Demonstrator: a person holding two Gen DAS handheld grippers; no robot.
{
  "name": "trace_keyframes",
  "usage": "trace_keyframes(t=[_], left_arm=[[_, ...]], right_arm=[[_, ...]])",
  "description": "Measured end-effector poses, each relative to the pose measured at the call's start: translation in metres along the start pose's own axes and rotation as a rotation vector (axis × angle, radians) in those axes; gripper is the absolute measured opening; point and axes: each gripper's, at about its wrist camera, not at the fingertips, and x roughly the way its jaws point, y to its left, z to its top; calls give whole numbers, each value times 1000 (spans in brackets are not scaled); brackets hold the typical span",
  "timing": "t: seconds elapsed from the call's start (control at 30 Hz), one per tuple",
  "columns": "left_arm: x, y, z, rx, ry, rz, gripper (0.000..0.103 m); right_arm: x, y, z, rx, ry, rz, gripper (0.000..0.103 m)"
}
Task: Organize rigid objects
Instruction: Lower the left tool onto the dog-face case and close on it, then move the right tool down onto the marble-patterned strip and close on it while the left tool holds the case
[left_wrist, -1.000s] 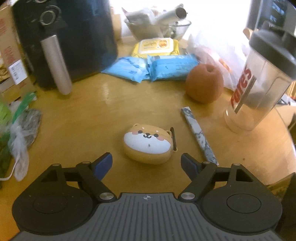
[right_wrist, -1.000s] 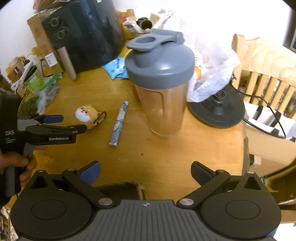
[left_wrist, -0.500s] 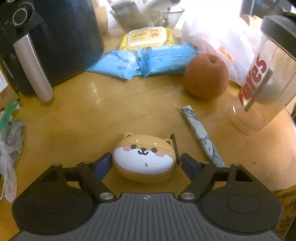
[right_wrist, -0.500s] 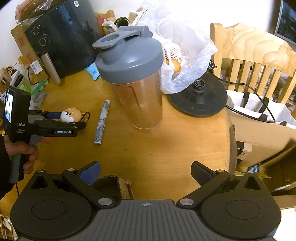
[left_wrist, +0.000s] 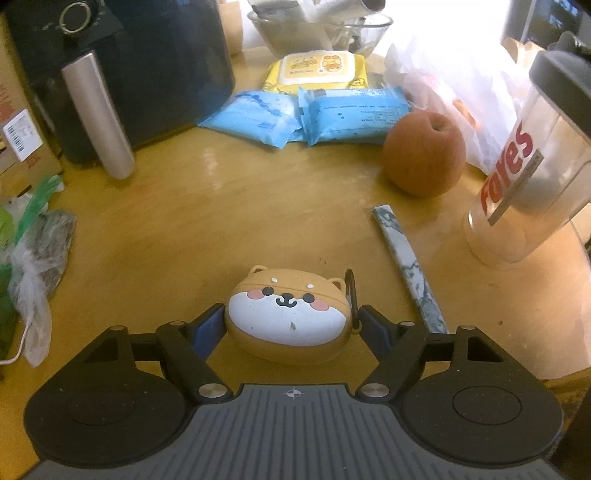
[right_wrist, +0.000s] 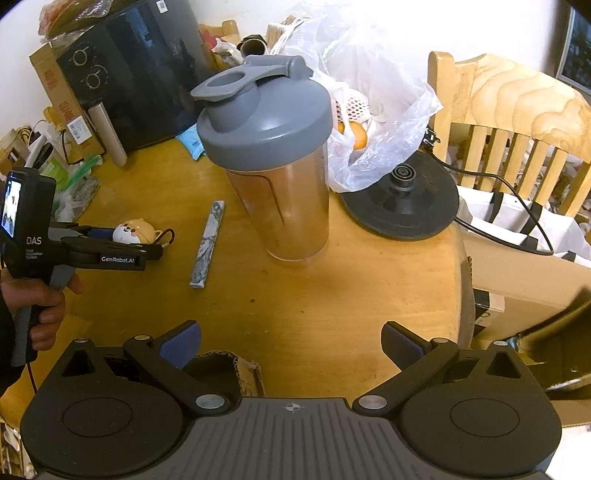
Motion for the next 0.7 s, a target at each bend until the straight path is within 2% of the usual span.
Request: trace_keyframes(t=[0.7], left_arm=[[-76,-2,-23,-159,-70,55,77]], right_arm=[[0,26,-1,-122,1,65,103]])
